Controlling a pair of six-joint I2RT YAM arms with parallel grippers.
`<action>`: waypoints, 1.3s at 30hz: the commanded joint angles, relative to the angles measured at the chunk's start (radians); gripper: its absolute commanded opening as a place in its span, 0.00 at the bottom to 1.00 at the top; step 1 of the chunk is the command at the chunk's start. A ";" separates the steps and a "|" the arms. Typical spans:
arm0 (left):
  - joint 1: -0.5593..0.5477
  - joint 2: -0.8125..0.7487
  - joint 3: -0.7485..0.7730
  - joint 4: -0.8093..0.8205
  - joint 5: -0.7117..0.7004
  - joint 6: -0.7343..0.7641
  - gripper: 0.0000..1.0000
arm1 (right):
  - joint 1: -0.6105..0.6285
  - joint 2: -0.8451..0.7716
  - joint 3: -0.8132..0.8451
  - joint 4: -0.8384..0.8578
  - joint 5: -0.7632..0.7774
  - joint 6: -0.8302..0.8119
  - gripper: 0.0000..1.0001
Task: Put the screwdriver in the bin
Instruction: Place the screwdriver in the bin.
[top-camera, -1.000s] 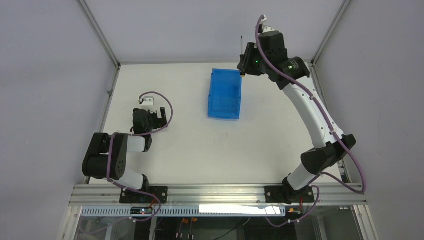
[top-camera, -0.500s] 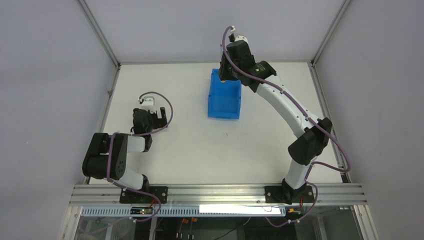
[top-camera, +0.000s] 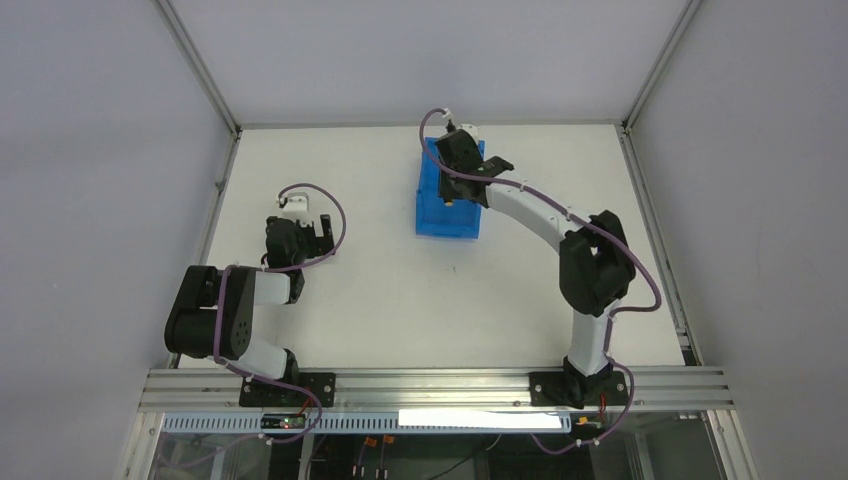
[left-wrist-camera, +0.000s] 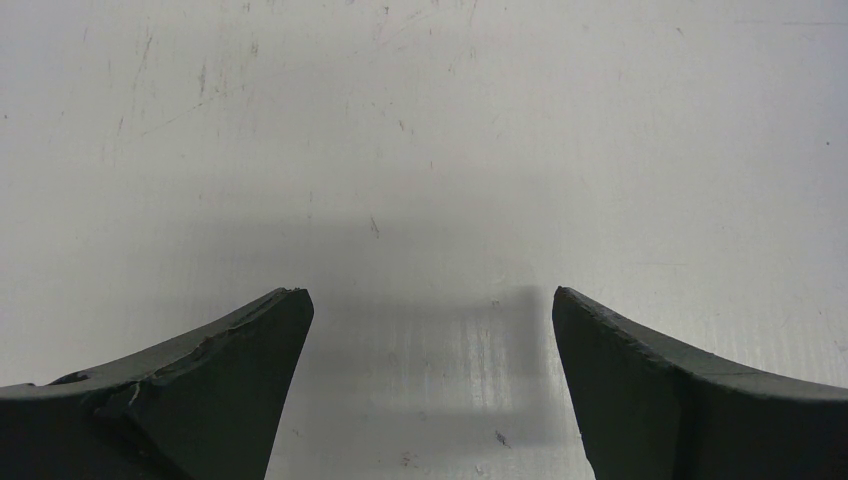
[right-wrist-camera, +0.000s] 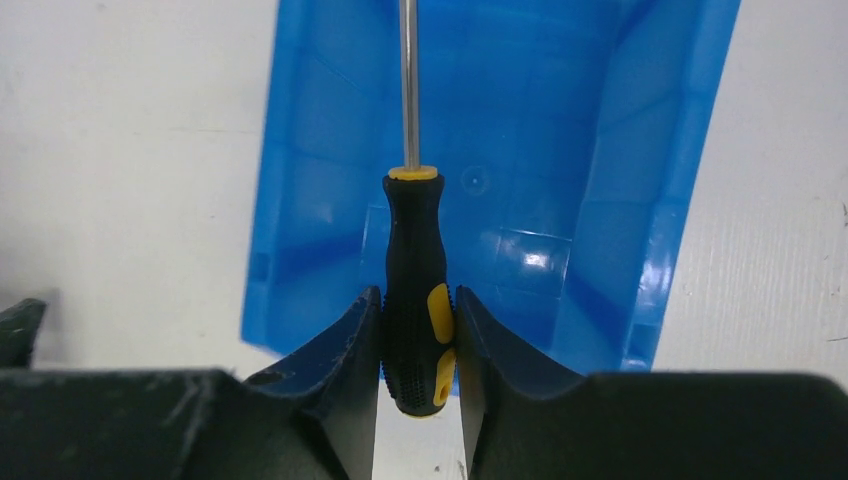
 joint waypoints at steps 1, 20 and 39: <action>0.012 -0.010 0.018 0.027 -0.001 -0.007 1.00 | 0.004 0.048 -0.033 0.126 0.052 -0.011 0.01; 0.013 -0.009 0.018 0.027 -0.001 -0.007 1.00 | 0.001 0.164 -0.092 0.182 0.057 -0.019 0.45; 0.012 -0.010 0.018 0.027 -0.001 -0.007 1.00 | 0.007 0.026 0.098 -0.012 0.087 -0.054 0.67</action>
